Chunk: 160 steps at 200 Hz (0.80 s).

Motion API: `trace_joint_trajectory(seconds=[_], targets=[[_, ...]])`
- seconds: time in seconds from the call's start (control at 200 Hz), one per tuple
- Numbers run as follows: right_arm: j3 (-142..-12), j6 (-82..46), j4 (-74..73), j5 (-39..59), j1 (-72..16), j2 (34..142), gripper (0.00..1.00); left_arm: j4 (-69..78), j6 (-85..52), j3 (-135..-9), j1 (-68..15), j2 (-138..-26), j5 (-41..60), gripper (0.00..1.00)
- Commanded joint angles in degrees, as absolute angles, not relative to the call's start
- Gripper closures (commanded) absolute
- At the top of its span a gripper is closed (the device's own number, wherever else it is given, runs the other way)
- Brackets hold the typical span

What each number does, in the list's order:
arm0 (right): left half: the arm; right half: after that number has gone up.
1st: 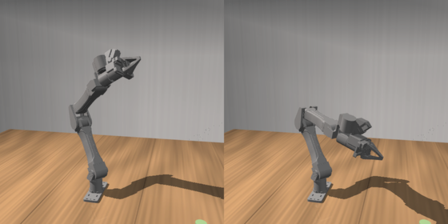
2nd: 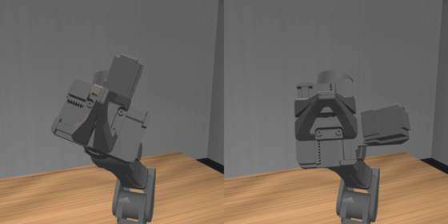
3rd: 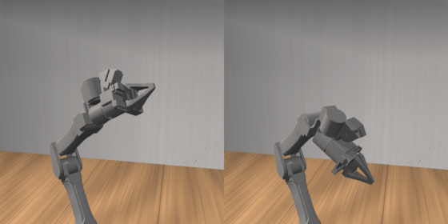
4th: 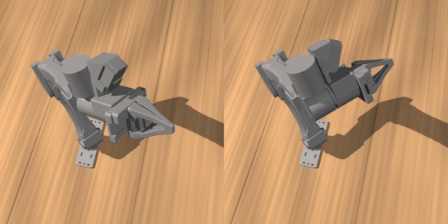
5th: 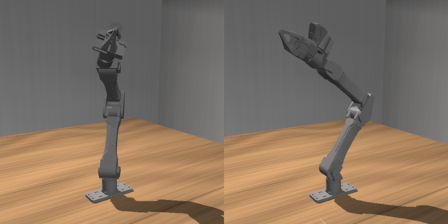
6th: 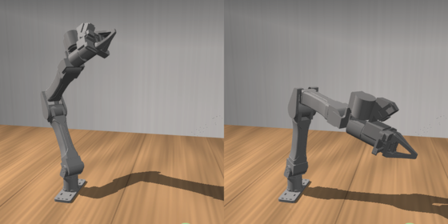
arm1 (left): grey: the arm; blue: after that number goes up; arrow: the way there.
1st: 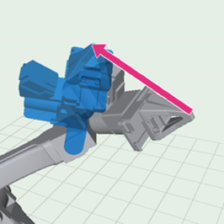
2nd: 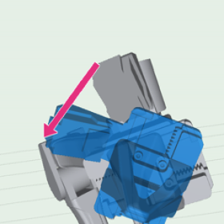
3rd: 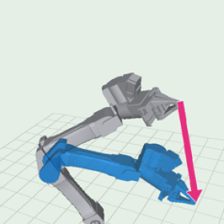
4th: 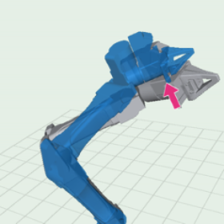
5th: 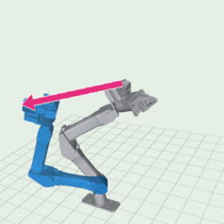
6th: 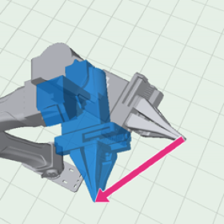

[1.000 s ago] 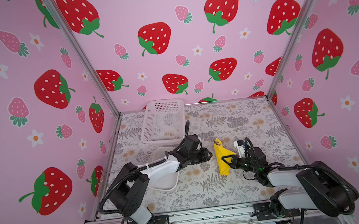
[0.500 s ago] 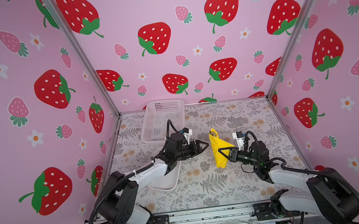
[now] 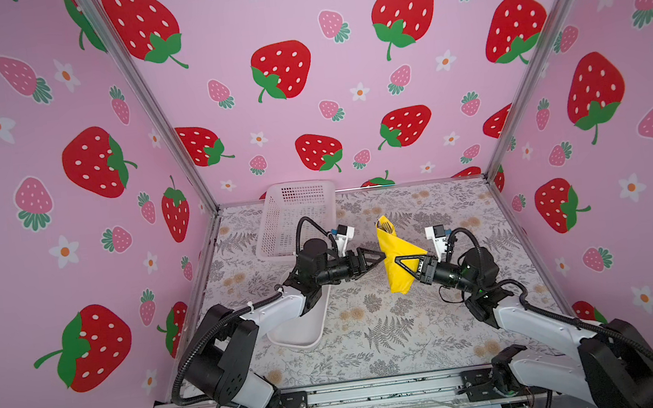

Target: Place the utensils on the paper napkin and roll it up

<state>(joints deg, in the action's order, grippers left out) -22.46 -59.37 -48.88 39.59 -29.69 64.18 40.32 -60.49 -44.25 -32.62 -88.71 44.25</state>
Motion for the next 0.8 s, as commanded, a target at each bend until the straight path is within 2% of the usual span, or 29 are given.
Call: trace_joint_trajectory(seconds=[0.0,0.205,0.515,0.795], targets=[[-24.9,-61.7,-53.3,41.3,-29.5,62.4,0.91,48.4,-64.5,-47.8,-32.6,-90.1,48.6,0.28],[-26.4,-63.4,-54.8,42.1,-29.5,62.0,0.91,59.1,-71.4,-48.9,-32.6,-92.7,50.2,0.28],[-27.2,-66.7,-58.9,42.4,-29.5,62.7,0.91,60.0,-72.5,-50.3,-32.7,-92.8,51.5,0.29],[-27.9,-68.5,-60.6,43.2,-29.5,63.4,0.91,66.7,-77.5,-52.6,-33.1,-94.9,53.3,0.3]])
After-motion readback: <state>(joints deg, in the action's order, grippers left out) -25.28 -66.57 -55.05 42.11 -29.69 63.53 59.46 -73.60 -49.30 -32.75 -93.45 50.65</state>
